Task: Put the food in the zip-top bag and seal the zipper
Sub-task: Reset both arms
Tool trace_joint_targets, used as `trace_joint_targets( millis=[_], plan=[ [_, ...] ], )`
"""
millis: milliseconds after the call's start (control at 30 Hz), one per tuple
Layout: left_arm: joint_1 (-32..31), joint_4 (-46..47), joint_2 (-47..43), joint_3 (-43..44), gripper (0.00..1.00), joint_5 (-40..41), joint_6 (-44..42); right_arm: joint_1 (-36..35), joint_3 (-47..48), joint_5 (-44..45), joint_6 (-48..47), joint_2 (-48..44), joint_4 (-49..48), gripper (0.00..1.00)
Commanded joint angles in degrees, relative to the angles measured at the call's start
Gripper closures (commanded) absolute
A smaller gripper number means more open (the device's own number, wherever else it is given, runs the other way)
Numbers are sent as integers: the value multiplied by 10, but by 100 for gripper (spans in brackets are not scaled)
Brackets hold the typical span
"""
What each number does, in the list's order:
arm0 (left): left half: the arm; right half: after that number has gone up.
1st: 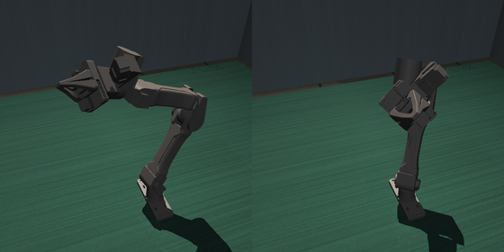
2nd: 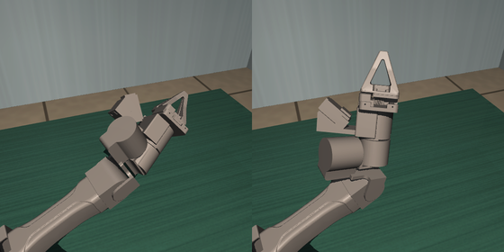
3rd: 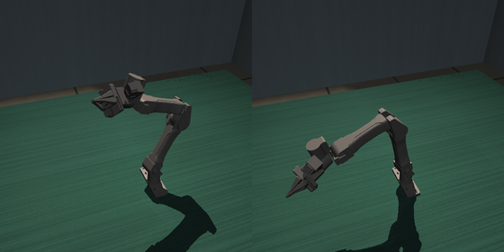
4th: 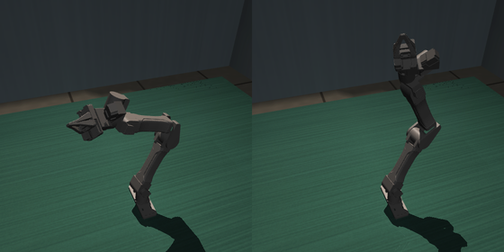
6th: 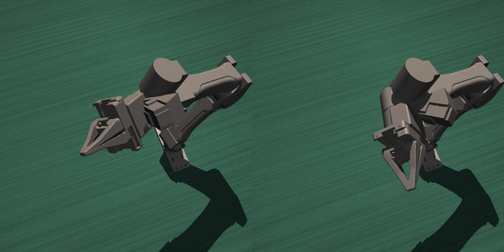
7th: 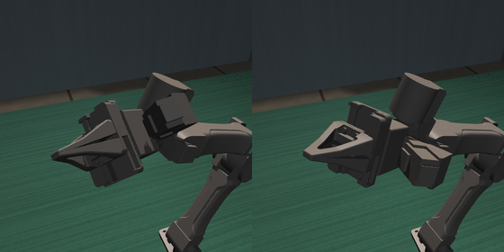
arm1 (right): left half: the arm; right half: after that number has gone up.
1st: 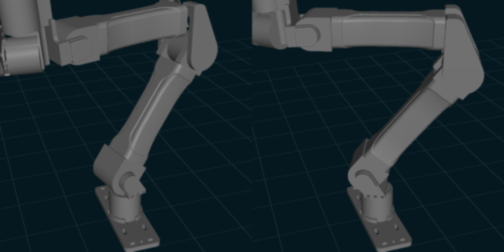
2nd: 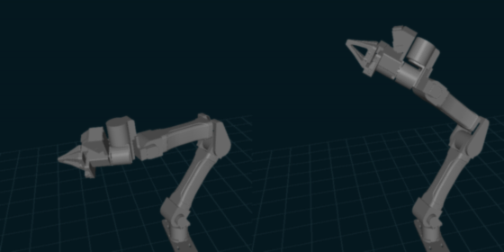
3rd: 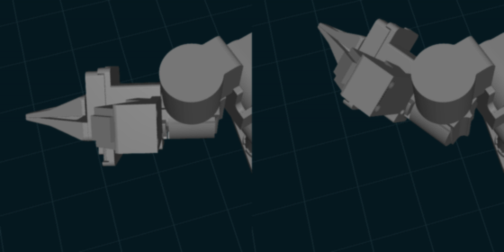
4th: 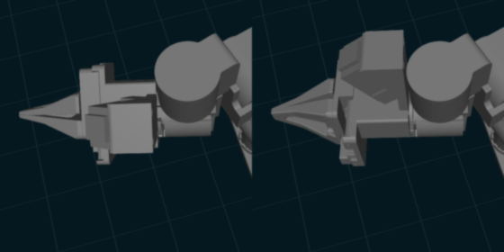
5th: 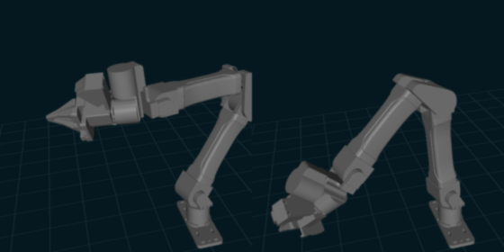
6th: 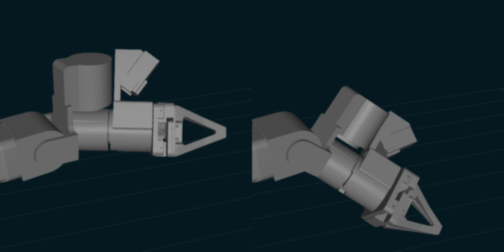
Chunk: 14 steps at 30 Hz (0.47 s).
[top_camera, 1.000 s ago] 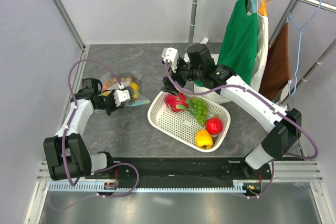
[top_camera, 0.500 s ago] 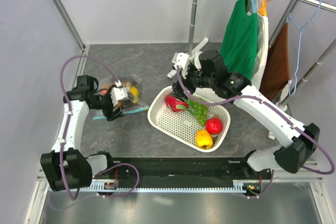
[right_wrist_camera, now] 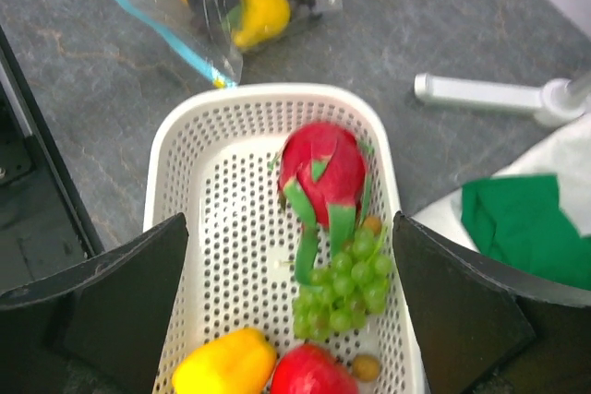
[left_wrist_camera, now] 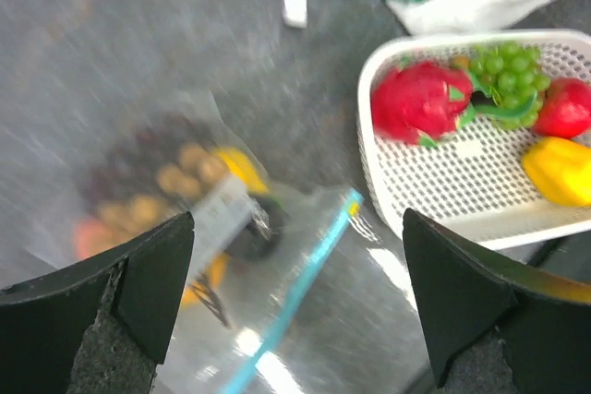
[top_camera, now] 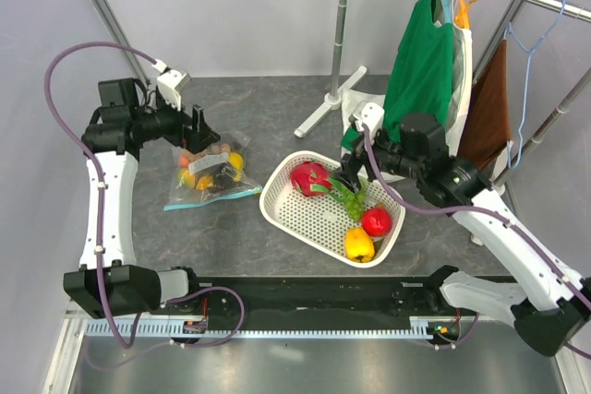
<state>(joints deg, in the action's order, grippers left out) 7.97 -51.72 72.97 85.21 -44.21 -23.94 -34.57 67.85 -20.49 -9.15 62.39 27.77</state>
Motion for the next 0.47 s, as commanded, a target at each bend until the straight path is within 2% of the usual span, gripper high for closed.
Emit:
trace_joint_targets(
  millis=[0, 100, 200, 433],
  plan=[
    [-9, 21, -29, -115, 0, 46, 117, 10, -79, -25, 15, -70, 13, 2],
    [-26, 40, -74, -198, 0, 81, 117, 9, -156, -19, 31, -141, 5, 2],
    [-39, 54, -100, -235, 0, 101, 110, 9, -206, 3, 37, -205, -10, 2],
    [-42, 65, -107, -219, 0, 155, 122, 9, -211, 48, 35, -242, -17, 2]
  ],
)
